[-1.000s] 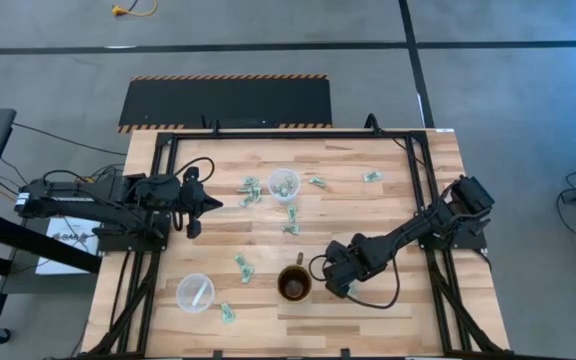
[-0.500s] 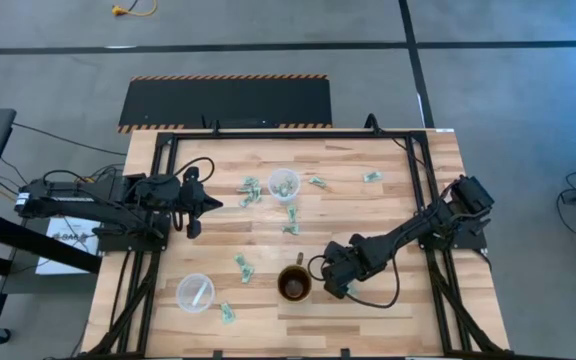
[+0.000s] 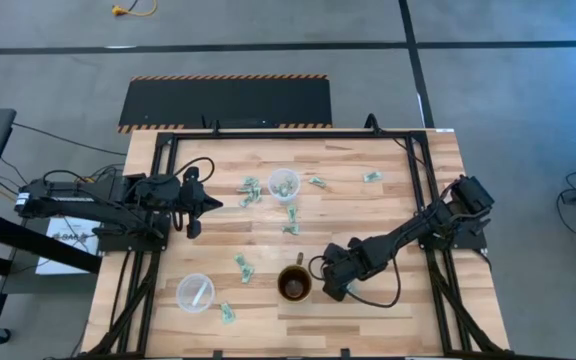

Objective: Pick and place items into bin
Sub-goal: Put the stevia packet into the top transparent bin

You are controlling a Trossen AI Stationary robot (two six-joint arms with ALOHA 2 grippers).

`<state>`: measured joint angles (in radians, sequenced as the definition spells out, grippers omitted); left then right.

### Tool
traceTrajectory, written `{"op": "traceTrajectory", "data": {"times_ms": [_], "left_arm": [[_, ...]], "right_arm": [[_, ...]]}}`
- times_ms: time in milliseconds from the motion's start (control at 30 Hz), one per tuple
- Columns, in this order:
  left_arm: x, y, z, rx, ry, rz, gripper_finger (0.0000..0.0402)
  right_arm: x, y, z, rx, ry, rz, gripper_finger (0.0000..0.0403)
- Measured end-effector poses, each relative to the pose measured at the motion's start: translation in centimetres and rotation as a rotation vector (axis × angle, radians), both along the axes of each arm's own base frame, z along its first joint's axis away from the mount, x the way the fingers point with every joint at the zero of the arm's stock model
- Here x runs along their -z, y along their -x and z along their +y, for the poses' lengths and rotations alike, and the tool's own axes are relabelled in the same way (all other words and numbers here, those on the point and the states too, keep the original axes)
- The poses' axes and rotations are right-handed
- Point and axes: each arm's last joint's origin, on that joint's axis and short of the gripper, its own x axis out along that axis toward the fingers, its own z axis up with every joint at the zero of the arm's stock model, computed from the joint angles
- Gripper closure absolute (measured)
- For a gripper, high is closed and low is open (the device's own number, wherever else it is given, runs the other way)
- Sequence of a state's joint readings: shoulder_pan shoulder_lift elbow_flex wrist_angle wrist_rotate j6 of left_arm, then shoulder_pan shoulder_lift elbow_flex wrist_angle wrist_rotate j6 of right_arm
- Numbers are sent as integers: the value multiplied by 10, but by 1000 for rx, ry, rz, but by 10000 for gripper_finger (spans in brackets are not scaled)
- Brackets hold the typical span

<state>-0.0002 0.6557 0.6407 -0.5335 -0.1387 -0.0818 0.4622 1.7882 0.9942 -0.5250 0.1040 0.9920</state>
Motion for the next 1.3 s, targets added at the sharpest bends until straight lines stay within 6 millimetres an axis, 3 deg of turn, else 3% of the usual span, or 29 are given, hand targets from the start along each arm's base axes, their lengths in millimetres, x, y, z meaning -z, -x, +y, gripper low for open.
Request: {"op": "traceTrajectory", "data": {"times_ms": [267, 700, 933, 1067, 1300], "left_arm": [[0, 0, 0, 0, 0, 0, 401], [0, 0, 0, 0, 0, 0, 401], [0, 0, 0, 0, 0, 0, 401], [0, 0, 0, 0, 0, 0, 401], [0, 0, 0, 0, 0, -1, 401]], "right_arm": [[2, 2, 0, -2, 5, 3, 244], [3, 3, -2, -25, 46, 3, 388], [2, 3, -3, -36, 76, -12, 397], [-10, 0, -6, -45, 159, 23, 398], [-54, -13, -19, -89, 384, 89, 401]]}}
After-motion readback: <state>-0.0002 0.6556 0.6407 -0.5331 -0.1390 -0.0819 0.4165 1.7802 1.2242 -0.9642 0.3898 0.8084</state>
